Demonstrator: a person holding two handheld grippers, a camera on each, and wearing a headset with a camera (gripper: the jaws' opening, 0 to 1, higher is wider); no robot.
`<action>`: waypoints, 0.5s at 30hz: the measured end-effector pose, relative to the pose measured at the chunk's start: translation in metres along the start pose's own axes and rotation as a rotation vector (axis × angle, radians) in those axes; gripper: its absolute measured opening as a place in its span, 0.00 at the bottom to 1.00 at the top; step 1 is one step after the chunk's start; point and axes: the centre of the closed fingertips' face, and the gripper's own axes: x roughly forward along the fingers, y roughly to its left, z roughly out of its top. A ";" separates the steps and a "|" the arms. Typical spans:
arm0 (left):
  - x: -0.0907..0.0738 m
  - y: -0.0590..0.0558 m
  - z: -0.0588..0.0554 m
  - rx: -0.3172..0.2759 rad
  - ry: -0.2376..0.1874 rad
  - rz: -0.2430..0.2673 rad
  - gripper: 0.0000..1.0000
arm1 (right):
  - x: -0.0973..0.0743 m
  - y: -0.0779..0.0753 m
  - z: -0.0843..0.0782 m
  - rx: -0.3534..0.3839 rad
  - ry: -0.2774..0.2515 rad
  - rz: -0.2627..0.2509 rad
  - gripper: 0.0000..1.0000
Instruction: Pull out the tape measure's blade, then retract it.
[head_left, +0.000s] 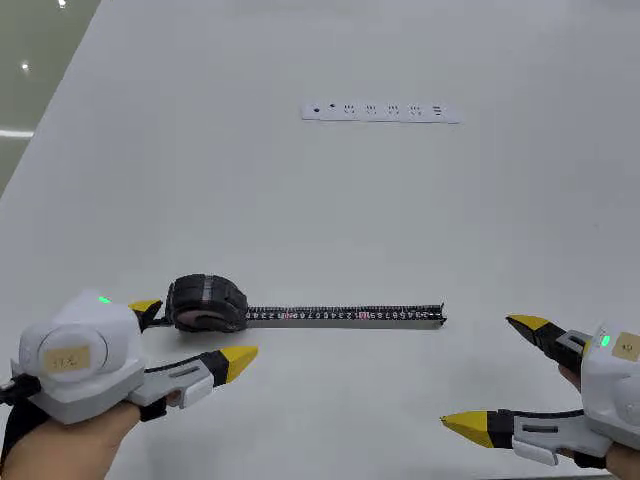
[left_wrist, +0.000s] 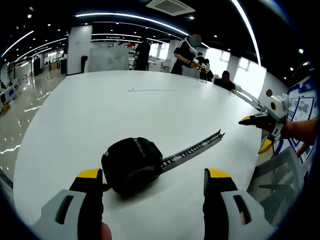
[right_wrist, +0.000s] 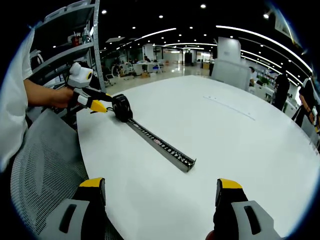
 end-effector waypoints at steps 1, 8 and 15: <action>0.002 0.000 0.001 -0.009 -0.002 -0.002 0.80 | 0.000 0.000 0.000 0.000 0.001 0.001 0.90; 0.008 0.005 0.002 -0.024 0.001 0.037 0.81 | 0.002 -0.001 -0.001 0.004 0.000 0.003 0.89; 0.012 0.009 0.003 -0.056 -0.007 0.102 0.77 | 0.004 -0.004 0.000 0.002 -0.001 0.007 0.86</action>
